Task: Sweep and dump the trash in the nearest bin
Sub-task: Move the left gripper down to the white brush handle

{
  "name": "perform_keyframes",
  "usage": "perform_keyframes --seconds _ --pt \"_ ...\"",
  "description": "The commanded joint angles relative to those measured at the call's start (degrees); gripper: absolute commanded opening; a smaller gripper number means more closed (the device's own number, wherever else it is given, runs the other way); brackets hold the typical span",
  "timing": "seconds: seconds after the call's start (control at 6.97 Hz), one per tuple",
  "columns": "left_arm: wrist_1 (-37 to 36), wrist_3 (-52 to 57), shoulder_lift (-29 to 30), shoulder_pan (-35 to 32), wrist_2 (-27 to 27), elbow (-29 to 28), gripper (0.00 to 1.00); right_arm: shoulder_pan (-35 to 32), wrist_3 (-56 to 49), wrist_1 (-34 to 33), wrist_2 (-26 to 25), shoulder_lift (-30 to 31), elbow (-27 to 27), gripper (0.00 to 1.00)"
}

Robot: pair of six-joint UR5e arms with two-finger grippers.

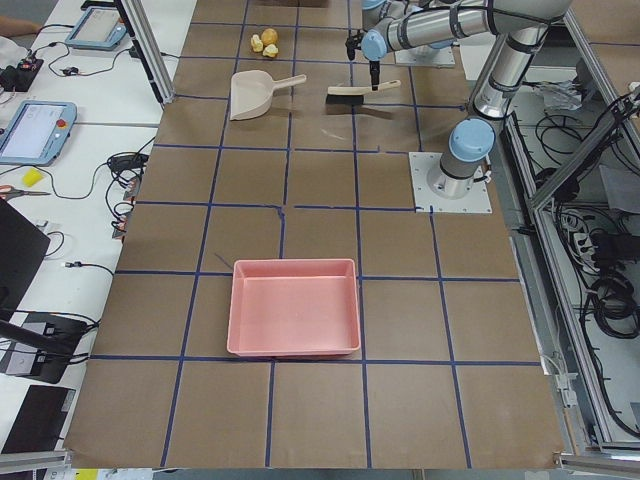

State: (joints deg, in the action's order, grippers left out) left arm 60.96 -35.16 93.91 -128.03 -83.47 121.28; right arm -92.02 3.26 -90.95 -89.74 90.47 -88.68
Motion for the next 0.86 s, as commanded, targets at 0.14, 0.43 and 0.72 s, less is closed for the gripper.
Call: perform_keyframes --seconds 0.14,0.43,0.72 --pt "-0.49 -0.70 0.57 -5.21 -0.03 0.28 1.00 0.00 0.25 -0.02 0.00 -0.03 0.00 1.00" --pt "-0.49 -0.52 0.57 -5.30 -0.11 2.72 1.00 0.00 0.25 -0.11 0.00 -0.03 0.00 1.00" --pt "-1.63 -0.43 1.09 -5.21 -0.11 2.83 1.00 0.00 0.25 -0.11 0.00 -0.03 0.00 1.00"
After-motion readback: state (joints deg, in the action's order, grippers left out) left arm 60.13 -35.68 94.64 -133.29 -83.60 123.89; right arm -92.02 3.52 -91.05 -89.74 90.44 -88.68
